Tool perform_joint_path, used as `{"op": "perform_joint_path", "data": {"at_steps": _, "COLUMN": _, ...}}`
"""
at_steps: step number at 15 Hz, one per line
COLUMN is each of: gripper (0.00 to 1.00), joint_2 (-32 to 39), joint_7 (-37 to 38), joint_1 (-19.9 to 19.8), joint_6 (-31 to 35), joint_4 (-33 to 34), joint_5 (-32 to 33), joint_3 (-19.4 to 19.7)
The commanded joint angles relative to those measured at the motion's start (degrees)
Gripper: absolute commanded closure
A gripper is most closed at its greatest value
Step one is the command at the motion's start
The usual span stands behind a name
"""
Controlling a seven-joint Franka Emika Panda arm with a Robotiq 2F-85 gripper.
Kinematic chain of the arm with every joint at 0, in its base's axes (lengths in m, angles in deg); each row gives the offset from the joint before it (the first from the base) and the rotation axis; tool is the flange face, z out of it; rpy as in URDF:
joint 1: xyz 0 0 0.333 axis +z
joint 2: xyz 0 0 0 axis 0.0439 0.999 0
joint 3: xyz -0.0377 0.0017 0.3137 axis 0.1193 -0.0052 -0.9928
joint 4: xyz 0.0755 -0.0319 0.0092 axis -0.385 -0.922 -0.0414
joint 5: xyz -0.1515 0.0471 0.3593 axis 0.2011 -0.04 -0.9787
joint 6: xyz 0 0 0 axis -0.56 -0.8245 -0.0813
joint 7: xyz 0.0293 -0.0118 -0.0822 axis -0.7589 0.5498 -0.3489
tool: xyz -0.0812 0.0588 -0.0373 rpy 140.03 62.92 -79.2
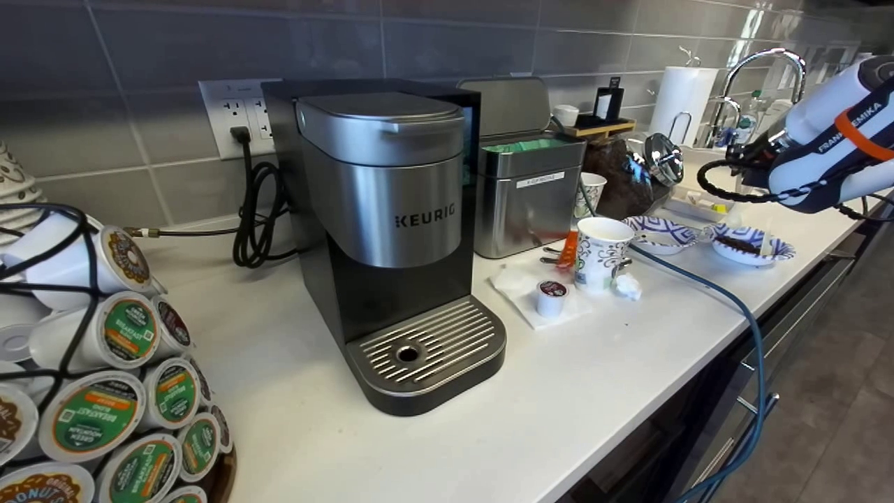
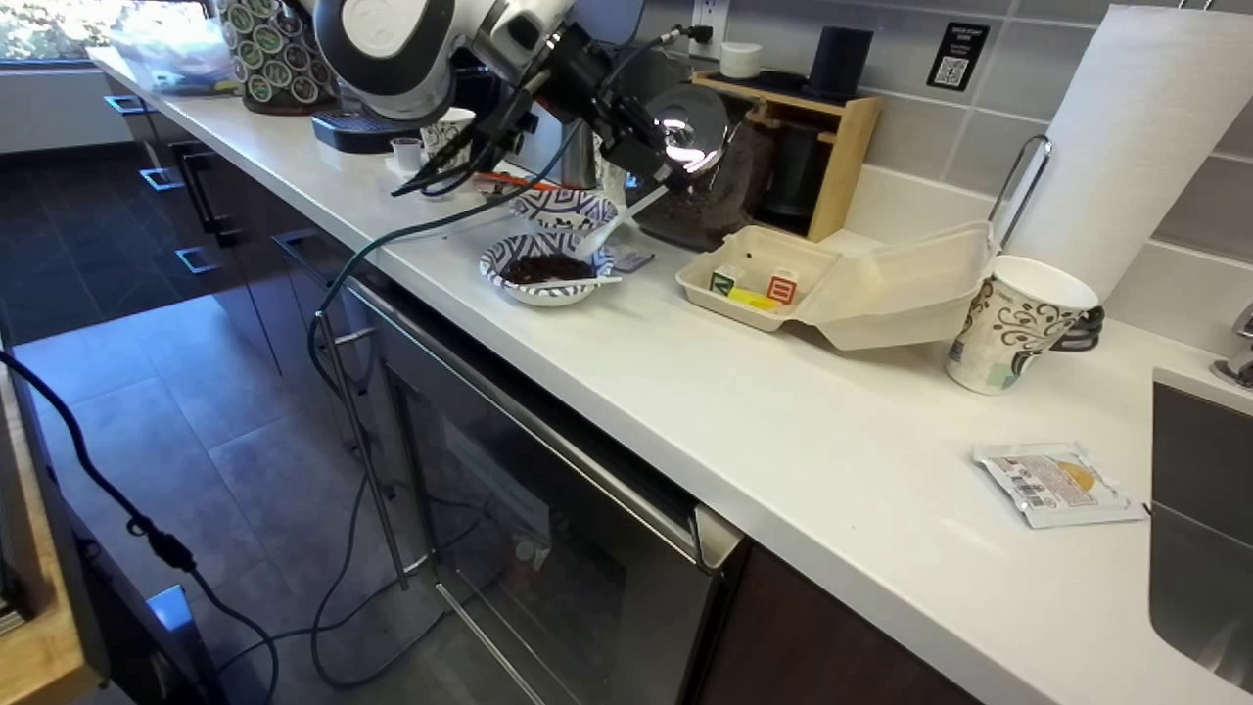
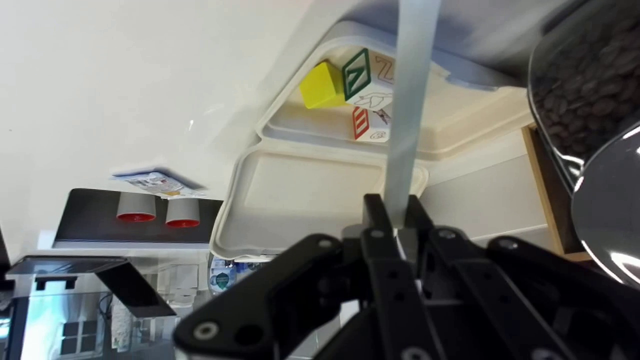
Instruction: Use the spoon to scoop up contents from the bowl to right into the bowl to the left
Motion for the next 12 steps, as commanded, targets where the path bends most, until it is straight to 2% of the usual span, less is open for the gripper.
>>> {"op": "perform_joint_path", "data": {"at_steps": 1, "gripper": 0.97, "joint_2": 5.9, "joint_7": 3.6, "joint_1": 6.3, "joint_6": 3.0, "joint_4": -1.5, "joint_5": -5.9, "joint_3": 4.4}}
{"op": "perform_joint_path", "data": {"at_steps": 5, "gripper": 0.97, "joint_2": 11.1, "joint_7": 5.3, "joint_1": 8.1, "joint_6": 6.0, "joint_4": -0.8, "joint_5": -11.2, "joint_3": 5.1}}
{"op": "perform_joint_path", "data": {"at_steps": 11, "gripper": 0.97, "joint_2": 18.5, "joint_7": 5.2, "joint_1": 7.7, "joint_6": 7.9, "joint_4": 0.6, "joint_5": -17.0, "joint_3": 6.1}}
{"op": "perform_joint_path", "data": {"at_steps": 12, "gripper": 0.97, "joint_2": 18.4, "joint_7": -0.4, "joint_1": 6.8, "joint_6": 8.1, "joint_4": 1.4, "joint_5": -22.6, "joint_3": 4.2}}
